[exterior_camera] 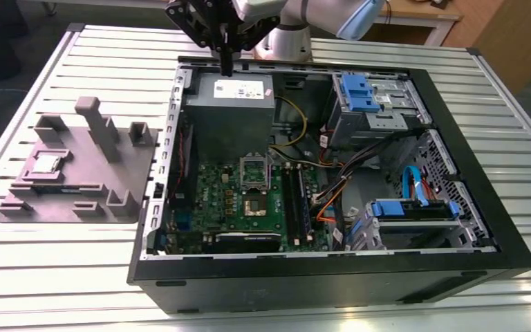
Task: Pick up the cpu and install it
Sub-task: 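Reach for the cpu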
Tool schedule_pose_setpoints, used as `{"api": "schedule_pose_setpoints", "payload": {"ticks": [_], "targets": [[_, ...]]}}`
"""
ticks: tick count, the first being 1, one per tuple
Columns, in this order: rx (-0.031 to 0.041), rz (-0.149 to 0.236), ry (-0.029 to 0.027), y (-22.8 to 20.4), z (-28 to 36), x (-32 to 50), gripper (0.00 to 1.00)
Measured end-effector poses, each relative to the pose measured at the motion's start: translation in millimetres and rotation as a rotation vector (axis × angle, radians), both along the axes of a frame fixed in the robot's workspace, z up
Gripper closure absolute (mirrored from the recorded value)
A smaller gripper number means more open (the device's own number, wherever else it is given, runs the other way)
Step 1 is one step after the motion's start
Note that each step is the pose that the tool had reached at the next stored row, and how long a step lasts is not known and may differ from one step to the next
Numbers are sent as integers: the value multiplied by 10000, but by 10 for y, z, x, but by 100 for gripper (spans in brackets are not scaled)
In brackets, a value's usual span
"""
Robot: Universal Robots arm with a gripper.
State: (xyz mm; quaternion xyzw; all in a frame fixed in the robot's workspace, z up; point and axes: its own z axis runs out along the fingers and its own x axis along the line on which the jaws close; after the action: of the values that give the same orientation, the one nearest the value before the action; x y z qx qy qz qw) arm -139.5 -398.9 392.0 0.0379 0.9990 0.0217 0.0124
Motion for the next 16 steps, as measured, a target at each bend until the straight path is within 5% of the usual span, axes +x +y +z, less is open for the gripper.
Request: {"api": "schedule_pose_setpoints", "payload": {"ticks": [16], "targets": [[1, 0, 17, 0, -6, -33, 90]]}}
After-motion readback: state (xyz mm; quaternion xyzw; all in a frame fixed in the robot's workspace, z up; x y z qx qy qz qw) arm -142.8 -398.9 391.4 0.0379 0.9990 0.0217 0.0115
